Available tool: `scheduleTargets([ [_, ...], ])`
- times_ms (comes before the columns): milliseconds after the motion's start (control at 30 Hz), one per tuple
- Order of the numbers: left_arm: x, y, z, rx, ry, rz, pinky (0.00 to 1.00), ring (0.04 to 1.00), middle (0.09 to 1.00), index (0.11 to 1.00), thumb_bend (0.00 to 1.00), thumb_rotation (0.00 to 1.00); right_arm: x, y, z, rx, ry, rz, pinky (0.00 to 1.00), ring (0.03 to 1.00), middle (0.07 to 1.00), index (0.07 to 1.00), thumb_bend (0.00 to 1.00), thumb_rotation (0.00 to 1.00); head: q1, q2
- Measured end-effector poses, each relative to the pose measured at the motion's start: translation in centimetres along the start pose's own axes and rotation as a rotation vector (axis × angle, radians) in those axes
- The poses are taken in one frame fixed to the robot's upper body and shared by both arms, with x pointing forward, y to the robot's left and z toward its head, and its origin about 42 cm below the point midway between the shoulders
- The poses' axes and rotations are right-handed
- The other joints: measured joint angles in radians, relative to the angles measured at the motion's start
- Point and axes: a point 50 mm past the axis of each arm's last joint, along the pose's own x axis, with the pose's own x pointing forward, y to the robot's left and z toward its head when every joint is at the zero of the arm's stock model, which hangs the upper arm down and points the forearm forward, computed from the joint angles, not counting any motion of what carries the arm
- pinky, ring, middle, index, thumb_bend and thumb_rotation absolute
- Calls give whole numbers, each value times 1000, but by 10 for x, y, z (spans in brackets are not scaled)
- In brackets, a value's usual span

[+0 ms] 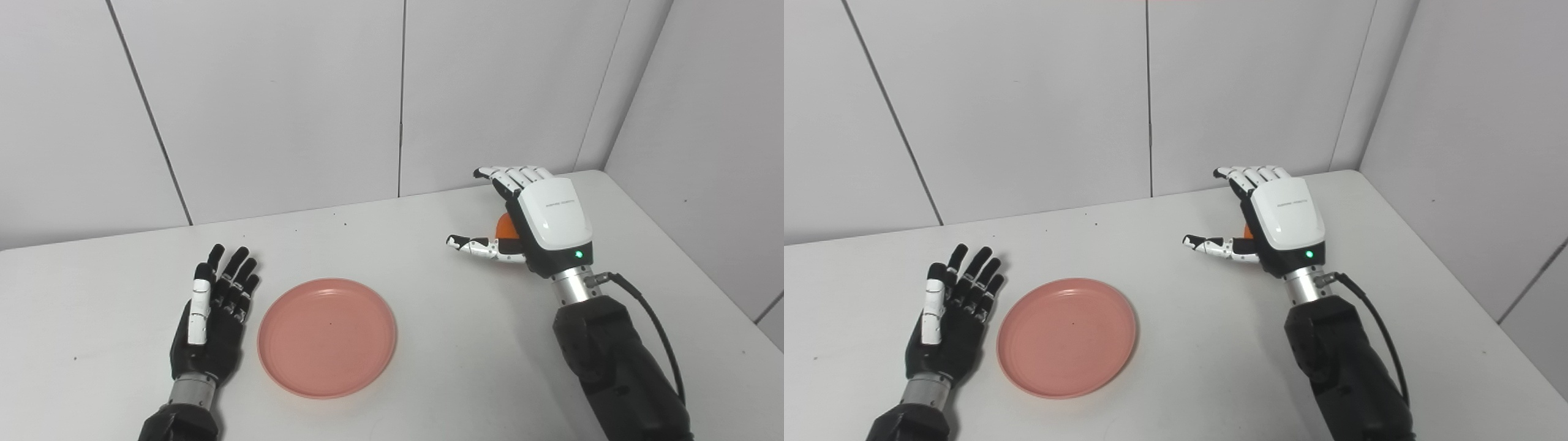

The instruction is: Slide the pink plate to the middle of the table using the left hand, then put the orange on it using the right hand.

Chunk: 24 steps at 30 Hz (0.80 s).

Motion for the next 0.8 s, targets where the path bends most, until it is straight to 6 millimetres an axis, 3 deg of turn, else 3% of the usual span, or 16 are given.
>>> scheduleTargets([
  [133,0,0,-1,1,3,0,1000,933,886,988,763,610,10,5,-13,-16,39,28,666,730,737,707,838,847,3,0],
  [433,0,0,-1,-1,4,0,1000,927,885,985,759,605,24,23,-47,-11,136,122,629,709,734,697,844,844,9,2],
  [800,-2,-1,-1,-3,3,-1,1000,934,902,996,756,610,35,35,-62,23,181,201,612,711,733,668,871,832,11,8],
])
